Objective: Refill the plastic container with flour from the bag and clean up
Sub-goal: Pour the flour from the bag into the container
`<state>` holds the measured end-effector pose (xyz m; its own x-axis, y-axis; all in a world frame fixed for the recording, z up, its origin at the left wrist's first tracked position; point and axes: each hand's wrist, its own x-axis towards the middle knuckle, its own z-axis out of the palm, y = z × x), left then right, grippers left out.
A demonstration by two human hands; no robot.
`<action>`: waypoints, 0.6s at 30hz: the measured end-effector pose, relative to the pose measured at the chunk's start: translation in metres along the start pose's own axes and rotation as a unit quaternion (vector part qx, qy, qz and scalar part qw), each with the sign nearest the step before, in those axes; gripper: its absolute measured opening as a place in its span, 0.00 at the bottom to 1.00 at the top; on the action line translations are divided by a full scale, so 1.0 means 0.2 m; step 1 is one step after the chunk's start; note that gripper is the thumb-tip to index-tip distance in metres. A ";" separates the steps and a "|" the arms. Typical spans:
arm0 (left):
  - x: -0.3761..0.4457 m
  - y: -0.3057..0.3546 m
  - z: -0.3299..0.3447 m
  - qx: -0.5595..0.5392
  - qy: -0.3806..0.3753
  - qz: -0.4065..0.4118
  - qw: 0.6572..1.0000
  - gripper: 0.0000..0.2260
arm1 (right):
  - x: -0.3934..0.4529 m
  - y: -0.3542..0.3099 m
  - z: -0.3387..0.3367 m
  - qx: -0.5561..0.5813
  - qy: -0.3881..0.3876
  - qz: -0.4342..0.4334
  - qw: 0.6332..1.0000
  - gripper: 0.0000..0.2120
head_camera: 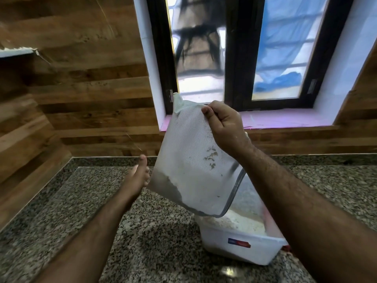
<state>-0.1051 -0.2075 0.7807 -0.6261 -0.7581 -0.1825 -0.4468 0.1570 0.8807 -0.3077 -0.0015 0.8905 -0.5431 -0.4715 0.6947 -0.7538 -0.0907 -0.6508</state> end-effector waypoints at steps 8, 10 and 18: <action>0.11 -0.30 0.11 -0.363 -0.092 -0.184 0.909 0.25 | 0.00 -0.03 0.04 0.011 -0.015 0.002 1.000 0.17; 0.11 -0.29 0.13 -0.361 -0.077 -0.167 0.914 0.15 | 0.00 -0.02 0.03 0.020 -0.011 0.017 1.000 0.16; 0.10 -0.15 0.09 -0.297 -0.032 -0.099 0.949 0.09 | -0.08 0.09 -0.18 0.075 0.038 0.139 0.987 0.15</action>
<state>-0.1146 -0.2163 0.7424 -0.6131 -0.6932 -0.3790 -0.1315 -0.3835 0.9141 -0.3268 0.0362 0.8794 -0.7524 -0.4290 0.4999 -0.5113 -0.0982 -0.8538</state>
